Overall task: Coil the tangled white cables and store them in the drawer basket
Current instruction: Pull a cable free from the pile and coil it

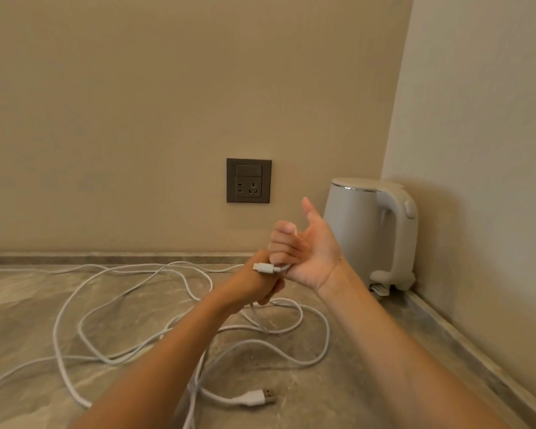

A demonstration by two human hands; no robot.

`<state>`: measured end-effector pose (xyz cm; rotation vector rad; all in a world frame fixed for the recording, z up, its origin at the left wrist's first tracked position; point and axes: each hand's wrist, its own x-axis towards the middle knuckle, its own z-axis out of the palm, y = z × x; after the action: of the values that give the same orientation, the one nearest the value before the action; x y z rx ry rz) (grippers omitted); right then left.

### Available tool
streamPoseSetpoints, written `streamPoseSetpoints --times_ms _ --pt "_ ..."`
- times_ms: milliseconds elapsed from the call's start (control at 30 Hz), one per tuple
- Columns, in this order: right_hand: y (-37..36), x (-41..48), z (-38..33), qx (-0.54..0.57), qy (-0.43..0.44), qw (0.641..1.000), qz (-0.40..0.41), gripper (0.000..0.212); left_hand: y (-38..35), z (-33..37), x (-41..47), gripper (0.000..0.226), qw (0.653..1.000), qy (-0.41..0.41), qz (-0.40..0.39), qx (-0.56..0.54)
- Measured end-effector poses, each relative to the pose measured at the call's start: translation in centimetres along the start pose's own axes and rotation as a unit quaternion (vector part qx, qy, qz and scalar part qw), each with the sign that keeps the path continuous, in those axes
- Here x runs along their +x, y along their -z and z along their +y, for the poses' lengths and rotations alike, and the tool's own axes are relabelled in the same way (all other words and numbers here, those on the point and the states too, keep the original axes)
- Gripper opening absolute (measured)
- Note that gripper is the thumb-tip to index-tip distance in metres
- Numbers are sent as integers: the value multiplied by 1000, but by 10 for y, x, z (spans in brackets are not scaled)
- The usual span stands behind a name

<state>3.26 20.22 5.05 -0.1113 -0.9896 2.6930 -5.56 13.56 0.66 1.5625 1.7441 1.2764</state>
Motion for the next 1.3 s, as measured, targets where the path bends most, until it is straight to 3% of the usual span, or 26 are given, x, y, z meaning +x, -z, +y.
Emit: streamPoseSetpoints --times_ms 100,200,367,600,767,900,1100,1200,1300 --pt "1 -5 -6 -4 17 1000 -20 76 0 7 -5 32 992 49 -54 -106" --pt "0 -7 -8 9 45 998 -38 75 -1 14 -9 31 981 91 -89 -144" --pt "2 -6 -7 42 96 993 -52 71 -9 25 -14 30 979 99 -161 -81" --pt "9 -6 -16 -113 126 985 24 68 3 37 -15 42 963 117 -240 28" --pt "14 -5 -21 -310 164 924 150 68 24 39 -14 40 970 77 -143 180" --pt "25 -2 -22 -411 157 870 223 73 42 41 -12 31 984 28 -16 174" --pt "21 2 -10 -537 65 819 190 86 48 42 -9 19 980 -59 149 116" --pt "20 5 -5 -528 14 836 152 87 48 39 -6 20 962 -100 216 132" --pt "18 4 -7 -417 -28 906 66 85 48 35 -4 21 950 -116 257 131"
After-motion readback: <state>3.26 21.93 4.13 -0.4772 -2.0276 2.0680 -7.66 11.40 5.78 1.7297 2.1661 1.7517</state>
